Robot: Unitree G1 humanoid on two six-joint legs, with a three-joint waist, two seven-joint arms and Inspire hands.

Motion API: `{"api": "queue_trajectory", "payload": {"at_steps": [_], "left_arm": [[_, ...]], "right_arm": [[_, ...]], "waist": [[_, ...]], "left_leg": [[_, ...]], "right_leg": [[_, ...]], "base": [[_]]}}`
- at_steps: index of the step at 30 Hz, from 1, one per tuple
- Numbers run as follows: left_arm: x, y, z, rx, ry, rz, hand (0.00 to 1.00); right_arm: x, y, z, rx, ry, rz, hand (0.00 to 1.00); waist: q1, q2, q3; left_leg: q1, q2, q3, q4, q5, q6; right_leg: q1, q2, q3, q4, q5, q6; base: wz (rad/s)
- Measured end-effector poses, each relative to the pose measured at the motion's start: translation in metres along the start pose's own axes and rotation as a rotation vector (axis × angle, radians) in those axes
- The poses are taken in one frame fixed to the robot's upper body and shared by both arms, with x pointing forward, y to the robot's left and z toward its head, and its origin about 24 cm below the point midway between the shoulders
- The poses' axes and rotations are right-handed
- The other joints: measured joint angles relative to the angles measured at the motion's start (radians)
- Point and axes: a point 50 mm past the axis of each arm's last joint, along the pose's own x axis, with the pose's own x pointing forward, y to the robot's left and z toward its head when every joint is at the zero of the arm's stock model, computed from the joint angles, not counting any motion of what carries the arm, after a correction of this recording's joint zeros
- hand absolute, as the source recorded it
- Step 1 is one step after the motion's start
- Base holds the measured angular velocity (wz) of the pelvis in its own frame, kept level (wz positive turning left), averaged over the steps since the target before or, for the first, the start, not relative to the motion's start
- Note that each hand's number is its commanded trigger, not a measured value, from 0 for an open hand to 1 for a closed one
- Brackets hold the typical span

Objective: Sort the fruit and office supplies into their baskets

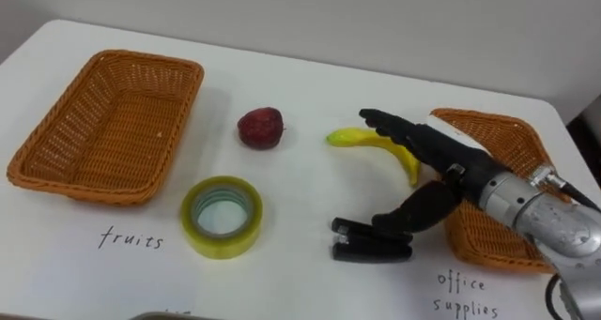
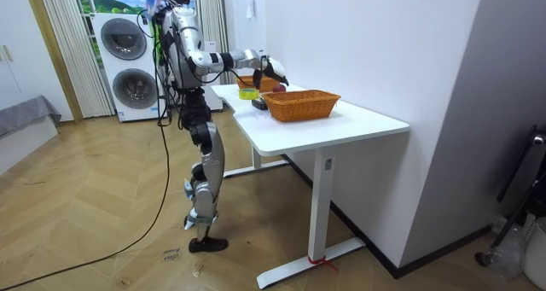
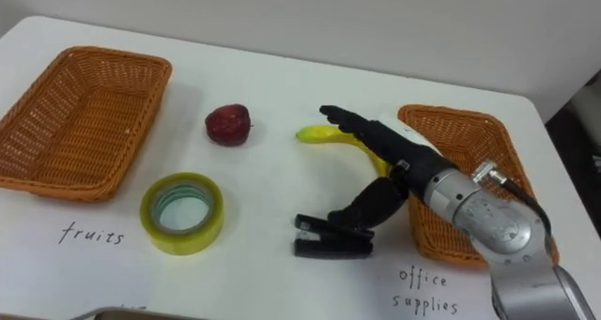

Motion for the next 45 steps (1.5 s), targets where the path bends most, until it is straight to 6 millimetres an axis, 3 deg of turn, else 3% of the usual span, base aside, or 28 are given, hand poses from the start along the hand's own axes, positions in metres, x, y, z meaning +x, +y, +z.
{"api": "queue_trajectory", "payload": {"at_steps": [14, 22, 30, 45], "left_arm": [[0.000, -0.001, 0.001, -0.001, -0.002, 0.007, 0.00], [0.000, -0.003, -0.001, -0.005, 0.003, 0.003, 0.00], [0.000, -0.006, -0.002, -0.044, 0.016, -0.006, 0.00], [0.001, -0.009, 0.004, -0.036, 0.007, -0.027, 0.00]], "right_arm": [[0.003, 0.016, -0.012, 0.075, 0.057, 0.102, 0.00], [-0.001, 0.022, -0.019, 0.104, 0.092, 0.142, 0.00], [0.000, 0.030, -0.022, 0.139, 0.106, 0.166, 0.00], [0.001, 0.039, -0.025, 0.064, 0.181, 0.232, 0.00]], "waist": [[0.010, 0.001, 0.0000], [0.010, 0.012, -0.0040], [0.012, 0.018, -0.0025], [0.009, 0.022, -0.0030]], "left_leg": [[0.000, 0.000, -0.001, -0.003, 0.000, 0.000], [0.000, 0.000, 0.000, -0.002, 0.000, 0.000], [0.000, 0.000, 0.000, -0.006, 0.000, 0.000], [-0.002, -0.001, -0.001, -0.007, 0.000, 0.000]], "right_leg": [[-0.002, 0.000, -0.003, 0.000, 0.000, 0.000], [-0.001, -0.001, -0.004, 0.000, 0.000, 0.000], [0.000, -0.001, -0.004, 0.000, 0.000, 0.000], [0.000, -0.001, -0.003, 0.000, 0.000, 0.000]], "base": [[0.00], [0.00], [0.00], [0.00]]}}
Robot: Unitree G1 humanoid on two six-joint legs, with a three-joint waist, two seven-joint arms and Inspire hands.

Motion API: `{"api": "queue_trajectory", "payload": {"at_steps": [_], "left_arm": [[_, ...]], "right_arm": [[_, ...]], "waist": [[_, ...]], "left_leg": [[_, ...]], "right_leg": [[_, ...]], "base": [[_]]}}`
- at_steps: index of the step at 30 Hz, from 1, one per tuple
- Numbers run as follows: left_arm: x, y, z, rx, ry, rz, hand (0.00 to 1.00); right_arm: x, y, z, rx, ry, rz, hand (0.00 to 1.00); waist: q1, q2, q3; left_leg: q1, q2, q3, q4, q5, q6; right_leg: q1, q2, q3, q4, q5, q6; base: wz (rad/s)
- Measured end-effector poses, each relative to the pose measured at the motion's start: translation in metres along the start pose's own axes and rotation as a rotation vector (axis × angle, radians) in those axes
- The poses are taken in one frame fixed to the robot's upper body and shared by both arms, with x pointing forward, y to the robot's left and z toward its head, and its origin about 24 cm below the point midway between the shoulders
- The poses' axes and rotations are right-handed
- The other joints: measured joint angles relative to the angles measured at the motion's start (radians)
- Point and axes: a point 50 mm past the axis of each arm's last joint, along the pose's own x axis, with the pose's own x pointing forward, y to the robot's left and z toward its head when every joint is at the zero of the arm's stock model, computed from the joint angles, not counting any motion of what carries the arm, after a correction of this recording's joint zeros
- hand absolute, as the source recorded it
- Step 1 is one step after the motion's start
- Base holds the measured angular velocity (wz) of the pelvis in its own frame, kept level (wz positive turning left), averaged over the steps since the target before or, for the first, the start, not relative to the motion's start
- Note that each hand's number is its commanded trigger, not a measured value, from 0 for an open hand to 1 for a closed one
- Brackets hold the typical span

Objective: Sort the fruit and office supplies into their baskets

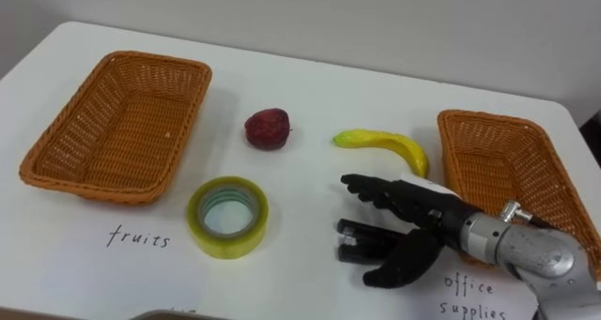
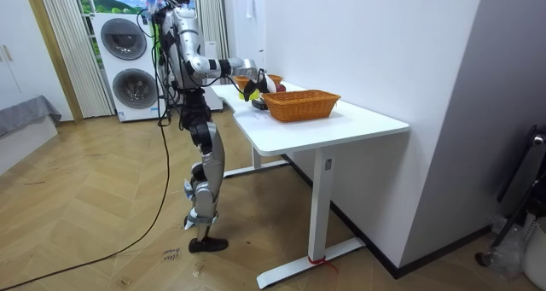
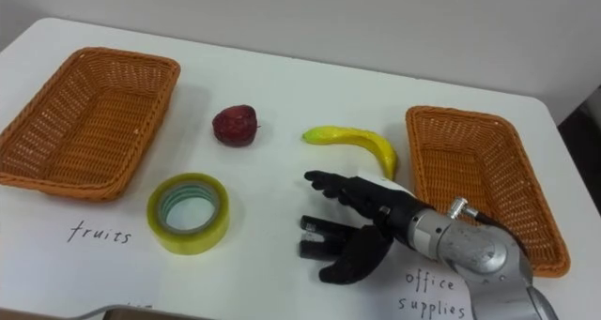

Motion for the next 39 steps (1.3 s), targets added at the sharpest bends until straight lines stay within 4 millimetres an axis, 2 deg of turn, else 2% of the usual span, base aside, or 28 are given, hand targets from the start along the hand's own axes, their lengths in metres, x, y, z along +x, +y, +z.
{"api": "queue_trajectory", "payload": {"at_steps": [23, 29, 39], "left_arm": [[-0.0002, -0.0021, 0.0059, 0.010, -0.014, -0.005, 0.00], [-0.0001, -0.0019, 0.0067, 0.009, -0.016, -0.009, 0.00], [-0.0003, 0.0009, 0.0061, -0.007, -0.013, -0.002, 0.00]], "right_arm": [[0.0014, -0.0009, 0.0031, -0.162, 0.099, -0.027, 0.00], [0.0024, -0.0034, 0.0059, -0.239, 0.140, -0.047, 0.00], [0.0033, -0.0033, 0.0063, -0.319, 0.204, -0.074, 0.00]], "waist": [[0.026, -0.002, -0.0024], [0.026, -0.007, -0.0035], [0.029, -0.019, -0.0010]], "left_leg": [[-0.006, -0.001, -0.011, 0.010, 0.001, 0.001], [-0.015, -0.003, -0.024, 0.012, 0.003, 0.003], [-0.016, -0.003, -0.026, 0.010, 0.003, 0.003]], "right_leg": [[-0.001, -0.001, -0.005, 0.001, 0.002, -0.001], [-0.002, -0.004, -0.022, 0.000, 0.002, 0.000], [-0.002, -0.003, -0.023, 0.000, 0.002, 0.000]], "base": [[0.00], [0.06], [0.00]]}}
